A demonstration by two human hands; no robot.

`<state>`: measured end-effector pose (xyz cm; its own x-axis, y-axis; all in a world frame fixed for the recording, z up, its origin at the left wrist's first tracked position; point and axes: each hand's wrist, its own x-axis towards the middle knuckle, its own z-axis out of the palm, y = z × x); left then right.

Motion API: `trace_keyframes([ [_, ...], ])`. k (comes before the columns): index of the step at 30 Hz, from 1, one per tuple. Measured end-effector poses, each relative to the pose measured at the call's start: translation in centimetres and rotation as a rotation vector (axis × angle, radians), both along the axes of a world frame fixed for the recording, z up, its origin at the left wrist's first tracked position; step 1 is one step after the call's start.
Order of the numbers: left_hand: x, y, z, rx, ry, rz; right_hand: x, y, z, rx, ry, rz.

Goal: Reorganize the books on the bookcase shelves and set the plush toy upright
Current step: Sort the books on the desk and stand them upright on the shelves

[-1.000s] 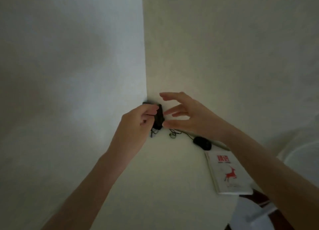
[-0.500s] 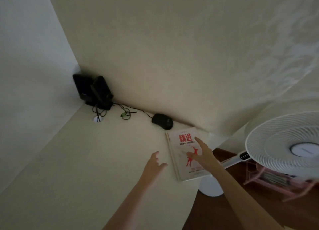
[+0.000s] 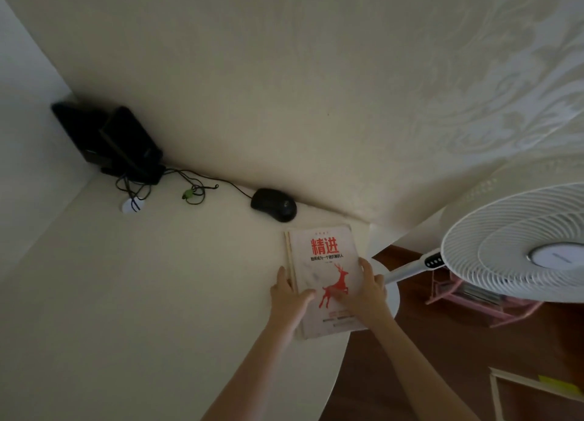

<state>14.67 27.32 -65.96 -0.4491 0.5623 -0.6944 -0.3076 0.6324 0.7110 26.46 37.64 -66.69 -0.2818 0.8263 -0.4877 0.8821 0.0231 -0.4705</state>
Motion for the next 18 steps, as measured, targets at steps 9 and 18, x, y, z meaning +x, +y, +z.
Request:
trace_keyframes([
  [9, 0.4, -3.1, -0.4, 0.08, 0.118, 0.068, 1.8, -4.3, -1.0, -0.213, 0.378, -0.114],
  [18, -3.4, -8.4, 8.1, 0.441, 0.187, 0.217, -2.9, -7.8, 6.3, -0.021, 0.698, 0.088],
])
